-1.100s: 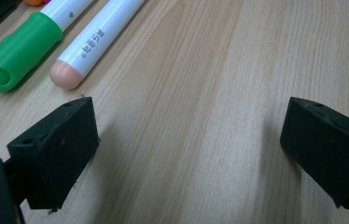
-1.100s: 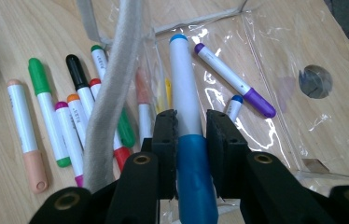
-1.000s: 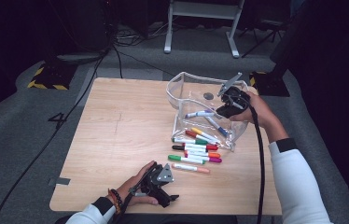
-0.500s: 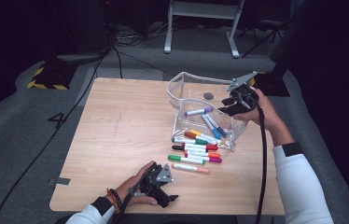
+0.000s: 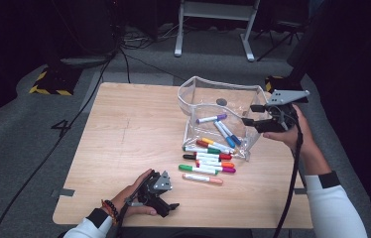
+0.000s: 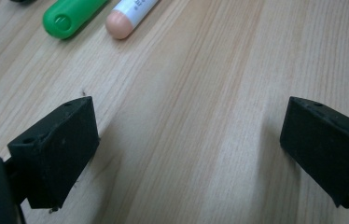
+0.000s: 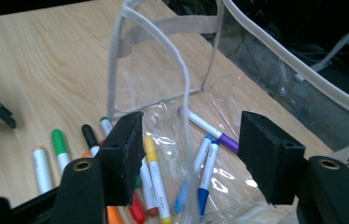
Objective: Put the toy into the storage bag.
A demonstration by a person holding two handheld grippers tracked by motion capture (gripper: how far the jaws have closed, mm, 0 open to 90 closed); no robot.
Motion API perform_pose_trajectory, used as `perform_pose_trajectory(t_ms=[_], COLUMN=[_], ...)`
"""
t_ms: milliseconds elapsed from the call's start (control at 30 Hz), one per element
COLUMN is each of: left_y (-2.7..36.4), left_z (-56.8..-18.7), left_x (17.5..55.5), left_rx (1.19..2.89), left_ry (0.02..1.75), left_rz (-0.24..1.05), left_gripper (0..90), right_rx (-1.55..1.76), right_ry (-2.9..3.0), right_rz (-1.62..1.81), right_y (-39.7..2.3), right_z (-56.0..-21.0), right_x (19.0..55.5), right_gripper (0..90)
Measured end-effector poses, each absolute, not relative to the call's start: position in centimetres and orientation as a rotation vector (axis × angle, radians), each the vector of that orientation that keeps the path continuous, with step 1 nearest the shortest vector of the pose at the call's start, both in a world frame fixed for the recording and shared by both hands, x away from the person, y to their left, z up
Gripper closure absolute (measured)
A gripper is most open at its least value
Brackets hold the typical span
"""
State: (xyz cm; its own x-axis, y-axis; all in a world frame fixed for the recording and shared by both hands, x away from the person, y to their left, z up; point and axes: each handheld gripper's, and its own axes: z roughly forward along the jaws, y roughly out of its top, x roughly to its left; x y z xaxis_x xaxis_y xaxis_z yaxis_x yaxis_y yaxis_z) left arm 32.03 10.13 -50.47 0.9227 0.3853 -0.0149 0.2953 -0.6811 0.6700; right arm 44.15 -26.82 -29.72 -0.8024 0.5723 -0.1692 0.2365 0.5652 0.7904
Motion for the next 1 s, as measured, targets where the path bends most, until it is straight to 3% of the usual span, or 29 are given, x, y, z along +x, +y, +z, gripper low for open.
perform_pose_trajectory(t_ms=[267,467,1000], left_y=[11.0,11.0,11.0], left_z=[-50.5,-50.5,-50.5], left_x=[31.8,31.9,31.9], left_rx=[2.356,2.357,2.364], left_ry=[0.506,0.505,0.499], left_rz=[0.168,0.168,0.168], left_gripper=[4.7,4.7,4.3], right_rx=[0.536,0.494,0.411], right_ry=[2.378,2.402,2.663], right_rz=[1.221,1.241,1.162], right_y=[-27.4,-27.1,-22.5], right_z=[-30.8,-32.5,-44.4], right_x=[38.6,36.4,34.7], right_gripper=[41.4,41.7,46.7])
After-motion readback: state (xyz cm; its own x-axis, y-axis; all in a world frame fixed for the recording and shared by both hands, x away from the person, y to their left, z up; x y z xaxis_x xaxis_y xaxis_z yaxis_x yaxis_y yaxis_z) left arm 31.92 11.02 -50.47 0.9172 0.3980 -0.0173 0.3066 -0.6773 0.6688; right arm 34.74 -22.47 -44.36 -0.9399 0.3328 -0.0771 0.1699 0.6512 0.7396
